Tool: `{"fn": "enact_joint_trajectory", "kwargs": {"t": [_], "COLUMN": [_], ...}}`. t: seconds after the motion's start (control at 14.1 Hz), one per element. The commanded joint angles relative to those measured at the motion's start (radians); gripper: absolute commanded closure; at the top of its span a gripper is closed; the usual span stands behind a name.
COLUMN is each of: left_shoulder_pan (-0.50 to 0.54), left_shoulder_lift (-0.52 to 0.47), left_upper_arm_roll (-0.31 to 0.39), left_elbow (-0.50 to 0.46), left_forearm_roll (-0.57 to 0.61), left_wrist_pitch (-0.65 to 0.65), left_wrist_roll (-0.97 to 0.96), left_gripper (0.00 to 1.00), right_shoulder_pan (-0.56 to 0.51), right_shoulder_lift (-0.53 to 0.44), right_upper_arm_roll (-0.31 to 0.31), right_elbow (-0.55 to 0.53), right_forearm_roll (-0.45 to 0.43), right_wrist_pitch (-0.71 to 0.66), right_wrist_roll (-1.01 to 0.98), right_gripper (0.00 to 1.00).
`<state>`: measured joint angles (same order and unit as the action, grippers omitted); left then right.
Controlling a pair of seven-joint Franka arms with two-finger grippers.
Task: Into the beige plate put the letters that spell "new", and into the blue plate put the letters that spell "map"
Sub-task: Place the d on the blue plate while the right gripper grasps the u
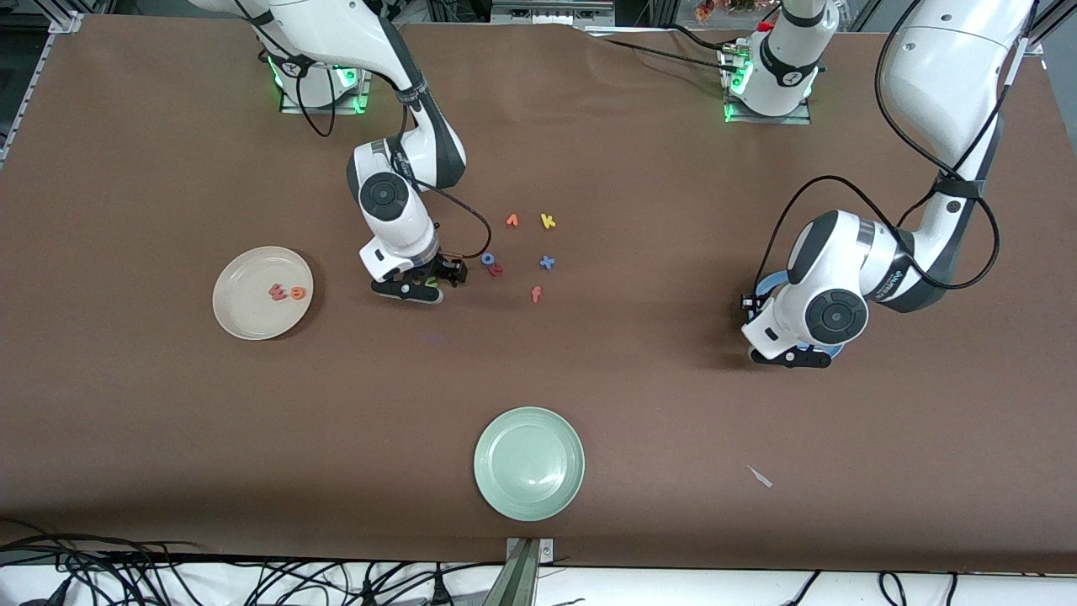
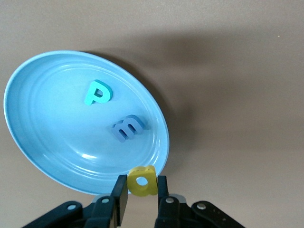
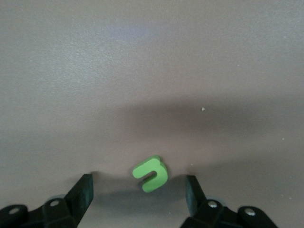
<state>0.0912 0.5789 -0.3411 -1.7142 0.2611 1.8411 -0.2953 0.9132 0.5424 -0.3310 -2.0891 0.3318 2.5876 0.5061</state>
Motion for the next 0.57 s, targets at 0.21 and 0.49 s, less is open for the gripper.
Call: {"fn": "enact_joint_trajectory", "kwargs": {"t": [0.21,0.49], "left_shoulder_pan": [0.041,0.033], "left_shoulder_lift": [-0.03,-0.041], "left_upper_arm_roll": [-0.009,-0.013], "left_elbow": [-0.002,0.053], "left_forearm_roll": [0.021,0.018], "left_wrist_pitch": [-0.005,-0.009], "left_wrist_roll": [0.114,0.123], "left_gripper": [0.0,0.0], "right_shoulder_pan": [-0.004,-0.005], "right_shoulder_lift": [-0.009,-0.009], "right_upper_arm_roll": [0.001,0.001], "right_elbow": [-0.006,-0.006], "right_forearm_roll": [0.016,0.016], "right_wrist_pitch": [0.011,0.011], "right_wrist_roll": [0.0,0.0], "right_gripper": [0.29,0.58]}}
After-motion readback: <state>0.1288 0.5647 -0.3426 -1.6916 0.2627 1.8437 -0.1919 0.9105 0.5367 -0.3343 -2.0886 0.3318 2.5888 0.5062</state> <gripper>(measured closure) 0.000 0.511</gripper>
